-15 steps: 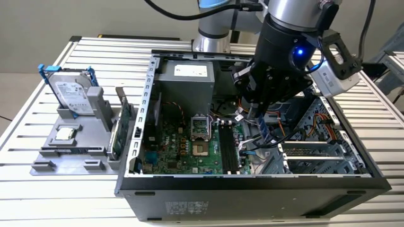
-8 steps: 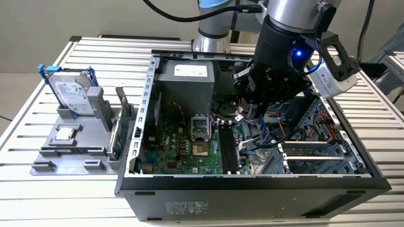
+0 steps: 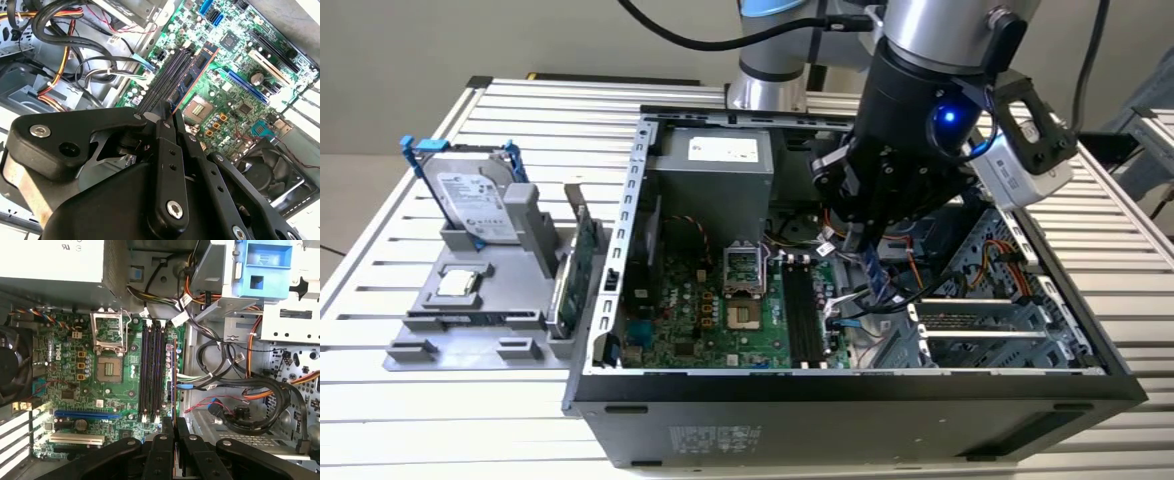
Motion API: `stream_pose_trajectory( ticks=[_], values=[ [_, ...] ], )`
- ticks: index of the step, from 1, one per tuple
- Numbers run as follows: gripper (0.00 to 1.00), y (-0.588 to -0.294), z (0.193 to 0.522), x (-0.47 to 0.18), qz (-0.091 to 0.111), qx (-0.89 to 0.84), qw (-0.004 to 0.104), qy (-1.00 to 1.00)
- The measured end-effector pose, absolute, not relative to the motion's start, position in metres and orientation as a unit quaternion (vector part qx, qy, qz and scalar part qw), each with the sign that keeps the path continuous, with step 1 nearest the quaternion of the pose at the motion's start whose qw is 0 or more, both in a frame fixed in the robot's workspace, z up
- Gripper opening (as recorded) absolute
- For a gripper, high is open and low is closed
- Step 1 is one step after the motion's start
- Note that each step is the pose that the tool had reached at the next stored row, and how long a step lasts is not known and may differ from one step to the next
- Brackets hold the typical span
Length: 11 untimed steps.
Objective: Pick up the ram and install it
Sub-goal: 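Insert the ram into the slot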
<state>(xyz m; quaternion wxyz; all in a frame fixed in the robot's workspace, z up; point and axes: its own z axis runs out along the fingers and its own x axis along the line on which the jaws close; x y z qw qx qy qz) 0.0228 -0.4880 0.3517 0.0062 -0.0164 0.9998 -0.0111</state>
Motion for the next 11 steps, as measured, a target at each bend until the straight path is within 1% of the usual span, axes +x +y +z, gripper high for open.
stream_pose_trajectory(
  ticks=[11],
  values=[
    [0.0, -0.4868, 0.3476, 0.0228, -0.013, -0.016, 0.006, 1.0]
  ],
)
